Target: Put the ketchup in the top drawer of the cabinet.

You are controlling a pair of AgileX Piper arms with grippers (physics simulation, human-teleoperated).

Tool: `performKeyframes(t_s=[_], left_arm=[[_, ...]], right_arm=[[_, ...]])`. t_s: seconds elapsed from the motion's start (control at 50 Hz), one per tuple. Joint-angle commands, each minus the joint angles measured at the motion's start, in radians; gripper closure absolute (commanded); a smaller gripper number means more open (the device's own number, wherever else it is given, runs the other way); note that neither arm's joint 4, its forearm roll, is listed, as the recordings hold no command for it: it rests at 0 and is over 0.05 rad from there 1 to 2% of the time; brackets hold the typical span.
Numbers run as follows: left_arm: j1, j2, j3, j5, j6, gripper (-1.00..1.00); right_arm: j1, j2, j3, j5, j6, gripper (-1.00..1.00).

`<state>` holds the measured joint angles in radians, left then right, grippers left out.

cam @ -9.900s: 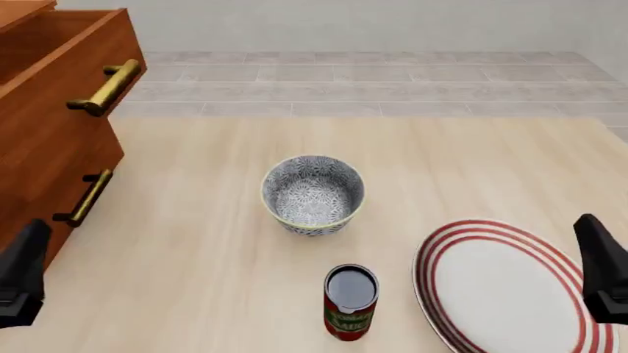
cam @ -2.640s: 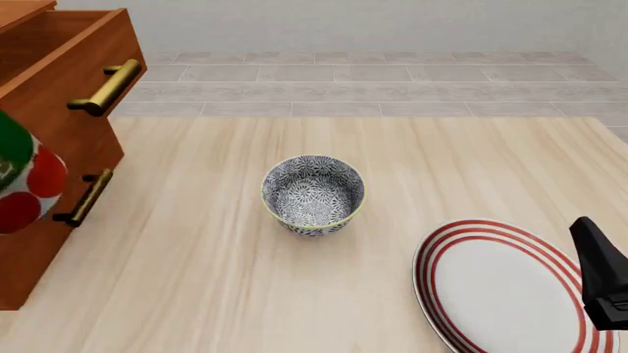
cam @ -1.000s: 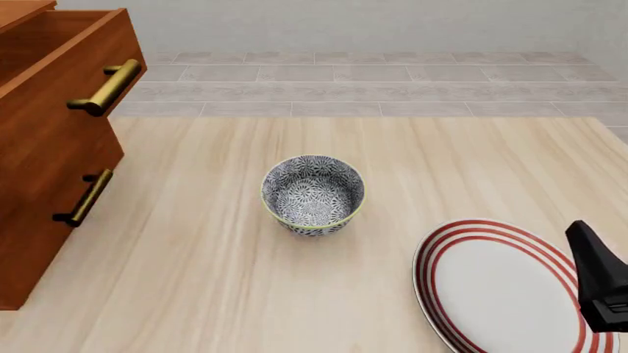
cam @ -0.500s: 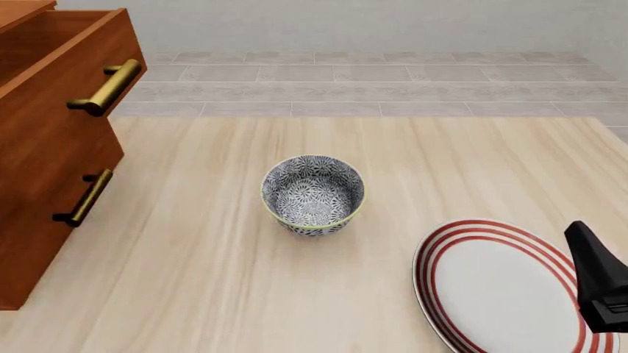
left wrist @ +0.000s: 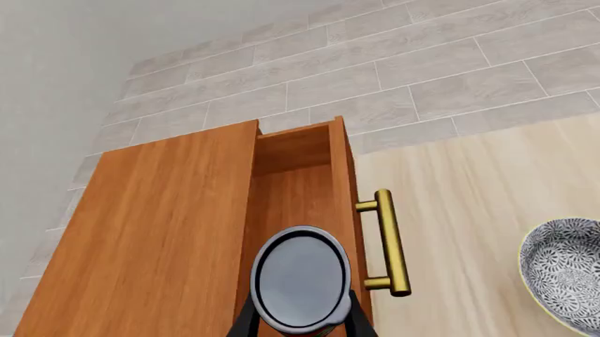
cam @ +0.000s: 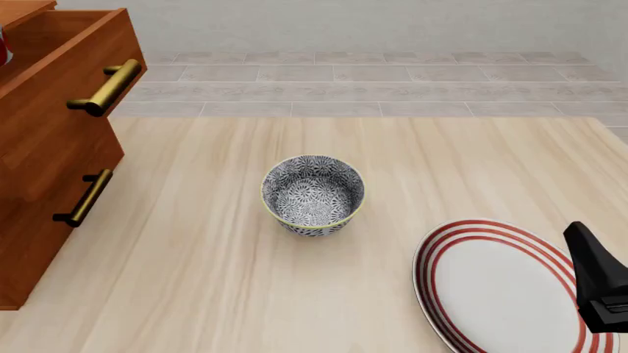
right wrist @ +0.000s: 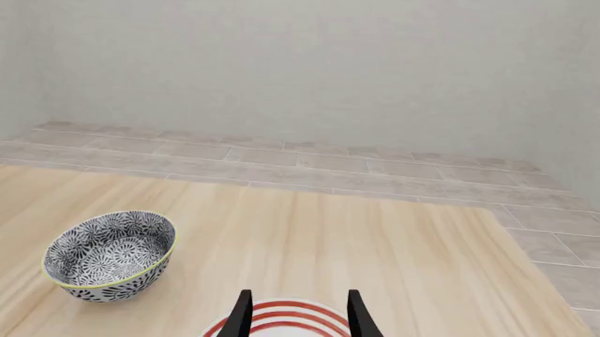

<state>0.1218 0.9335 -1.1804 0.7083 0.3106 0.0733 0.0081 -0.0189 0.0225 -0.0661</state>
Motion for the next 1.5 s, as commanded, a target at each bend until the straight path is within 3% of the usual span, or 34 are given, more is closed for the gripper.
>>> performKeyframes(t_s=[0.02,0.44,0.86,0.88,1.3,1.5], left_arm=[[0.026,0.023,0.013,-0.030,0.032,1.00],[0.057,0.062,0.051,-0.085,0.033,1.00],[0.021,0.054,0.074,-0.069,0.016,1.00],[0.020,0.055,0.074,-0.068,0.014,-1.00],[0.013,0.037,0.082,-0.064,0.024,-1.00],[-0.019,-0.014,0.055,-0.012,0.024,-1.00]], right_arm=[[0.000,0.000,-0.002,0.002,0.000,-1.00],[0.000,0.009,0.001,-0.004,-0.004,-1.00],[0.002,0.009,0.002,-0.006,-0.005,-1.00],[0.003,0.011,0.001,-0.006,-0.005,-1.00],[0.006,0.008,0.003,-0.004,-0.007,-1.00],[0.006,0.013,0.002,-0.008,-0.007,-1.00]])
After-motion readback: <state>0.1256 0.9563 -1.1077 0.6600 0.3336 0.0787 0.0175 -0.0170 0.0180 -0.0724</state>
